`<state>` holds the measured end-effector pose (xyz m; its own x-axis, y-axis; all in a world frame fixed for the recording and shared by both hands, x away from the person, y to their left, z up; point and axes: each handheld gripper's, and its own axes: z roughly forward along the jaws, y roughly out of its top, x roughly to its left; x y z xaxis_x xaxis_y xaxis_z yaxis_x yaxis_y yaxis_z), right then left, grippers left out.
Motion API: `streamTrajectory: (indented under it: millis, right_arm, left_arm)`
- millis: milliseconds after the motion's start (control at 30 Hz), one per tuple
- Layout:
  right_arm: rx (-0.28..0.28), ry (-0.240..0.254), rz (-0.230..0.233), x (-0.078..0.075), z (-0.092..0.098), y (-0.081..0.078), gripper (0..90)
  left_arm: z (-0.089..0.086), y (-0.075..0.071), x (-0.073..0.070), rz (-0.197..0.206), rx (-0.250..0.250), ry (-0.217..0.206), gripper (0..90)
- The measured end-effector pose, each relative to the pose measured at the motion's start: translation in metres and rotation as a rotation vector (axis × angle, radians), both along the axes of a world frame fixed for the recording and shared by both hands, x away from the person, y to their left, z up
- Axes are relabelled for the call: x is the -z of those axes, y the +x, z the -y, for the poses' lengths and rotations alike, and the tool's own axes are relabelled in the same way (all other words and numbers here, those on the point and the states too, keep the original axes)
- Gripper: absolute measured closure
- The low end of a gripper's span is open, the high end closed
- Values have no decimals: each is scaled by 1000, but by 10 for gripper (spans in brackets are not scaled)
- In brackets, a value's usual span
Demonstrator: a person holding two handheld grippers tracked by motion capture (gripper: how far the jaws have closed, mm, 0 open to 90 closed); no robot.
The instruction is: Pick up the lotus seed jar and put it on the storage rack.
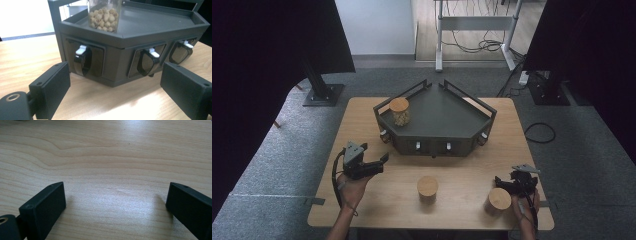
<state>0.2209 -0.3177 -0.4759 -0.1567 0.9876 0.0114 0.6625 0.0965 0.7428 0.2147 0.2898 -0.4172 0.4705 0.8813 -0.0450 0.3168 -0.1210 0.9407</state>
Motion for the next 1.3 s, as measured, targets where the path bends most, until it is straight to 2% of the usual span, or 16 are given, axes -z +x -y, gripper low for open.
streamTrajectory:
  millis: [333, 500, 1033, 1300]
  right_arm:
    - [0, 0, 0, 0, 0, 0, 22]
    - [-1, 0, 0, 0, 0, 0, 22]
    - [-4, 0, 0, 0, 0, 0, 22]
    - [-4, 0, 0, 0, 0, 0, 21]
  left_arm:
    - [-6, -10, 9, -23, -5, 9, 90]
    - [-8, -11, 16, -49, -12, 13, 90]
    - [-12, -13, 30, -92, -33, 29, 95]
    - [-12, -13, 42, -130, -43, 30, 95]
